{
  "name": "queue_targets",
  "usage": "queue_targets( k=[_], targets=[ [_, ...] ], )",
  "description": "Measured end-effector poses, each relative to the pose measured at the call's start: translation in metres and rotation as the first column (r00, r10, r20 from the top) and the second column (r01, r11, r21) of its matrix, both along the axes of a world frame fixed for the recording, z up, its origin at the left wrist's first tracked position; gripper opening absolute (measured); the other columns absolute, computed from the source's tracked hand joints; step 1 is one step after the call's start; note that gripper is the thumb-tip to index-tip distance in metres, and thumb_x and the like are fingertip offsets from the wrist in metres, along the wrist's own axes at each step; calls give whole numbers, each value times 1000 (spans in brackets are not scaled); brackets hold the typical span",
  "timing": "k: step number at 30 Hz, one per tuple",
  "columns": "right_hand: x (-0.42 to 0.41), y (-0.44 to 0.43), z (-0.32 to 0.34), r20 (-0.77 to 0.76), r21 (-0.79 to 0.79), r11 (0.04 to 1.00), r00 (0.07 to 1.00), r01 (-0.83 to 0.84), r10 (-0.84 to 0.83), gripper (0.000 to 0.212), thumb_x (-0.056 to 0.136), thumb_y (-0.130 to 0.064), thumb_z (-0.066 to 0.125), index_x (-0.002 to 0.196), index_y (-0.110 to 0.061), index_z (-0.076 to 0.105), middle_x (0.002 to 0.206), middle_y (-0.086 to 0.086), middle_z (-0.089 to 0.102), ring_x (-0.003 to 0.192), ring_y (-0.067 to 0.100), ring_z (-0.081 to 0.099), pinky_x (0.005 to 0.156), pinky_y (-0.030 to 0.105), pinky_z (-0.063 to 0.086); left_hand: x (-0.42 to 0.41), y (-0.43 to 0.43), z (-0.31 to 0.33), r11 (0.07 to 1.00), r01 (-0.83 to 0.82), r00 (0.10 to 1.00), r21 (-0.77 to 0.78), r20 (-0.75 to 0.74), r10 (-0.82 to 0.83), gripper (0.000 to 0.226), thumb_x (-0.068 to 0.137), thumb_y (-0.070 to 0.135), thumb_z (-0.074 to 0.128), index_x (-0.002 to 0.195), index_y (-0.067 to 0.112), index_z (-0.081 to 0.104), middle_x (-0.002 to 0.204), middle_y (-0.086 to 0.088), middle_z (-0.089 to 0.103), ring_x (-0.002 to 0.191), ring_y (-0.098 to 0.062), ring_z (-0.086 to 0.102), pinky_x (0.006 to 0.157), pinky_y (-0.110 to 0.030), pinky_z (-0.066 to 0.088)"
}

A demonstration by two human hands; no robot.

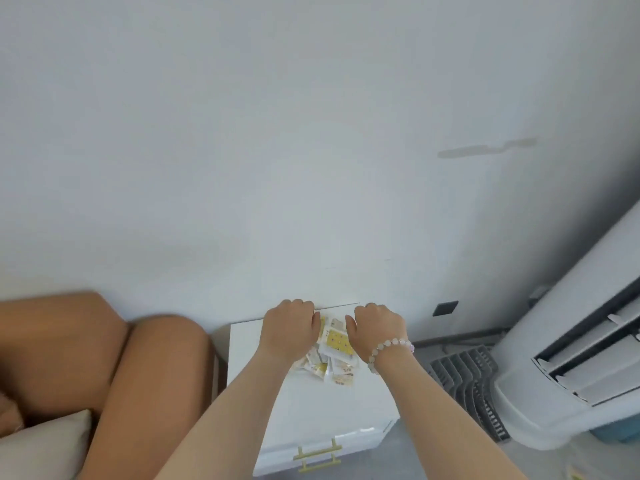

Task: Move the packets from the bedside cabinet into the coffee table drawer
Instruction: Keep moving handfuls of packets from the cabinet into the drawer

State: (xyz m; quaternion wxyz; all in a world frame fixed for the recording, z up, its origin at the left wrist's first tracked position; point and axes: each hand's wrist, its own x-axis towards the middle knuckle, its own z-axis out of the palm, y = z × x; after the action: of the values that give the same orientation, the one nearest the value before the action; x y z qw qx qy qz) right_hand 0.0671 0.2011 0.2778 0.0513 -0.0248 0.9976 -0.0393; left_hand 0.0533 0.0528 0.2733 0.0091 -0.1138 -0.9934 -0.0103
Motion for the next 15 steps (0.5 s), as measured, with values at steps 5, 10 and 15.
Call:
queue_targets(
  k=[5, 10, 15],
  targets=[
    [-60, -36, -26, 57, -25, 999, 998, -28, 29, 42, 101, -35, 25, 105, -11, 60, 105, 4, 61, 98, 22, 59, 68, 28, 38, -45, -43, -29, 996, -83, 992, -18, 91, 84, 34, 99, 31, 28, 97, 14, 57, 99, -1, 61, 95, -20, 56, 68, -29, 37],
    [-80, -43, -61, 162, -50, 999, 987, 13, -5, 42, 100, -35, 26, 105, -11, 61, 106, 4, 60, 98, 22, 59, 69, 28, 41, -71, -68, -65, 986, -154, 970, -68, 178, 164, 34, 99, 32, 30, 99, 13, 59, 103, -2, 63, 100, -21, 58, 73, -30, 41],
    [-90, -10, -108, 321, 2, 988, 936, 152, -144, 46, 101, -39, 22, 108, -11, 59, 107, 5, 61, 97, 21, 61, 68, 28, 41, -90, -55, -107, 983, -161, 954, -89, 241, 178, 32, 99, 30, 30, 102, 14, 58, 101, -1, 62, 98, -20, 57, 66, -27, 34]
  ],
)
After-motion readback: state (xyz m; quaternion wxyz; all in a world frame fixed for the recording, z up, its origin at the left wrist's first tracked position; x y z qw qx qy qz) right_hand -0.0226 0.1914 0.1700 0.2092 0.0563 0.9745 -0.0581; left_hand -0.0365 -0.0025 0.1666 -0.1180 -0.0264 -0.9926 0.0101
